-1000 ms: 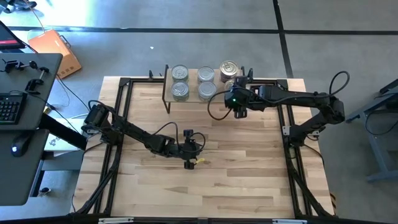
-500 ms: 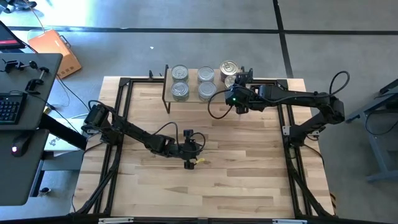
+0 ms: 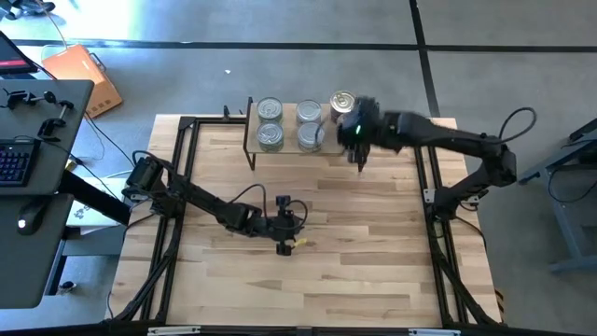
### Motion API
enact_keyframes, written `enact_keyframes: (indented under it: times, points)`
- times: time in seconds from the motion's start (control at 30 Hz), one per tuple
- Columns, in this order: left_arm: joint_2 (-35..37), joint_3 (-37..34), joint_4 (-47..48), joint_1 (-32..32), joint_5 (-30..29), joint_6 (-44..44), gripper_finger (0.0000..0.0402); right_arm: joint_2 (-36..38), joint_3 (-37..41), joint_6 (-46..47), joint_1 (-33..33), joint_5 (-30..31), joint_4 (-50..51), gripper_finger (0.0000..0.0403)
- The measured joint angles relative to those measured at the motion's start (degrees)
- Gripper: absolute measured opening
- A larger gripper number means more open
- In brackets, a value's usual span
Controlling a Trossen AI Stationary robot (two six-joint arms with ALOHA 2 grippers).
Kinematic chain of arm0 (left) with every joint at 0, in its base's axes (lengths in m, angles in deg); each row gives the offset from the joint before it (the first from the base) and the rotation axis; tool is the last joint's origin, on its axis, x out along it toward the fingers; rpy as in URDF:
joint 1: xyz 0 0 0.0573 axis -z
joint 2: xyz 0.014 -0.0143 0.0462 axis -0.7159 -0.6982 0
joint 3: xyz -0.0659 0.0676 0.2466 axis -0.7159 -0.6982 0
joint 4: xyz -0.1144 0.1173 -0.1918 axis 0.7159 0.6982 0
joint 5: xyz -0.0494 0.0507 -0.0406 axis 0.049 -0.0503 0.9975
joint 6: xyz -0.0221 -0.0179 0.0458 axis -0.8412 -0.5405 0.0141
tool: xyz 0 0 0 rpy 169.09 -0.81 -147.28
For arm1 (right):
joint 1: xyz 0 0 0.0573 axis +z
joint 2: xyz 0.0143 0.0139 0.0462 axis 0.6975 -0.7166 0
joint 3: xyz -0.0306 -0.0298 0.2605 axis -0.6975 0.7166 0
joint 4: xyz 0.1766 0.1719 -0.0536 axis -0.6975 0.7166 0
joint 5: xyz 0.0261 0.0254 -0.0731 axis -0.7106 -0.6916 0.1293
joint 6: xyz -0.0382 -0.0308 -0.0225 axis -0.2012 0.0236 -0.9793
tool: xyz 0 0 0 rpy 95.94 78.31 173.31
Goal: Stack canned seafood by type on shelf
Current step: Adjust the top stacked blue cans on the shelf
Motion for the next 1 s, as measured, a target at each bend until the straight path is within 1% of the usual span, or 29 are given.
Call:
enact_keyframes:
  times: [0.1,0.17,0.23,0.3,0.33,0.37,0.47,0.53,0.6,0.67,0.77,1.0]
  points:
    - [0.0,0.0,-0.5,0.4,0.0,0.7,0.0090,0.1,-4.5,2.2,-5.9,-6.0,-1.9,0.0182]
    - [0.0,0.0,-0.5,0.4,0.0,0.7,0.0090,0.2,-5.1,5.3,-10.7,-9.9,-4.1,0.0137]
    - [0.0,0.0,-0.5,0.4,0.0,0.7,0.0090,0.1,-4.2,8.5,-15.3,-14.6,-6.4,0.0087]
    - [0.0,0.0,-0.5,0.4,0.0,0.7,0.0090,0.1,-2.1,9.6,-19.1,-19.8,-8.9,0.0037]
    - [0.0,0.0,-0.5,0.4,0.0,0.7,0.0090,0.1,-0.9,9.7,-20.5,-22.2,-10.7,0.0019]
    - [0.0,0.0,-0.5,0.4,0.0,0.7,0.0090,0.1,0.4,9.7,-21.5,-23.9,-12.8,0.0010]
    - [0.0,0.0,-0.5,0.3,0.0,0.7,0.0090,-0.5,3.1,10.2,-23.6,-25.0,-17.4,0.0019]
    - [0.0,0.0,-0.5,0.3,0.0,0.7,0.0090,-1.5,3.7,10.6,-24.9,-25.3,-18.0,0.0020]
    - [0.0,0.0,-0.5,0.3,0.0,0.7,0.0090,-2.6,3.7,10.7,-25.8,-25.2,-17.8,0.0012]
    - [0.0,0.0,-0.5,0.3,0.0,0.7,0.0090,-3.5,3.7,10.8,-26.3,-25.3,-16.8,0.0004]
    - [0.0,0.0,-0.6,0.3,0.0,0.7,0.0090,-4.6,3.7,10.6,-26.4,-25.5,-15.1,0.0005]
    - [0.0,0.0,-1.0,0.2,0.0,0.7,0.0090,-3.9,3.5,11.9,-26.4,-24.8,-9.7,0.0001]
